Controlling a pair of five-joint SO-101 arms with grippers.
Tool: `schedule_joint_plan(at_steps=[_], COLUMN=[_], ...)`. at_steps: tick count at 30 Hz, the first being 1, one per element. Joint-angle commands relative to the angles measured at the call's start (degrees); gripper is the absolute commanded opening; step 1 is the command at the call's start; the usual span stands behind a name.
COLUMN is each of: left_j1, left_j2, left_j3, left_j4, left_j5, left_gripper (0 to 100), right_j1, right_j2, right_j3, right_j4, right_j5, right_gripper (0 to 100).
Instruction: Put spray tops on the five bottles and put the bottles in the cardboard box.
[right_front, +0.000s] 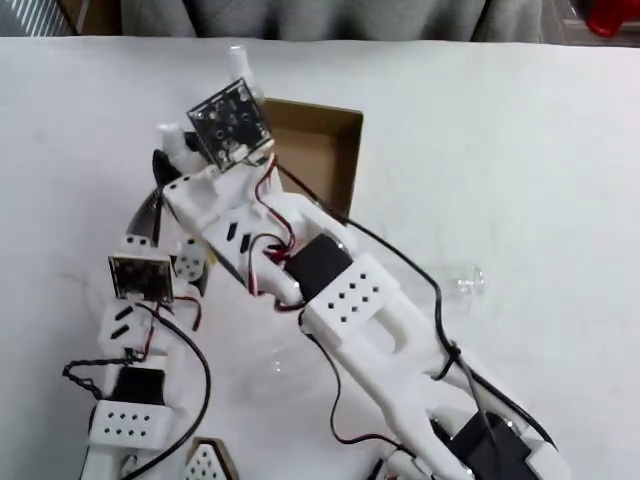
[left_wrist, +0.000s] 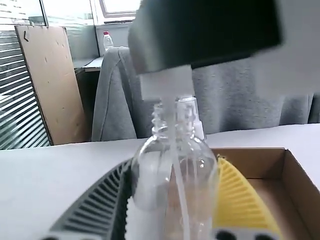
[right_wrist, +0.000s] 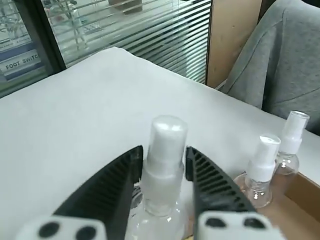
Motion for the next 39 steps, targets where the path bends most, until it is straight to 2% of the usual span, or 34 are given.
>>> schedule_joint_plan(at_steps=[1,23,28,33,39], left_j1=[0.22,0.22,0.22,0.22,0.22], left_j2=[-0.66,-0.84,-0.84,-0.84,-0.84], left_j3=[-0.35,-0.35,-0.35,-0.35,-0.35], left_j4=[-1.41,0.53,0.53,0.53,0.53], left_j5=[-0.09,-0.09,-0.09,-0.09,-0.09], left_gripper=[2,2,2,2,2], right_j1=[-0.75,1.54,3.74,4.79,5.32], right_j2=[-0.48,-7.16,-6.9,-6.64,-2.68], right_j3=[-3.34,-3.52,-4.4,-4.04,-4.13], right_j4=[1.54,2.68,0.13,-2.77,-5.85], right_j5=[0.88,0.97,0.79,0.7,-3.87], right_gripper=[17.4,16.7,0.9,4.4,4.4])
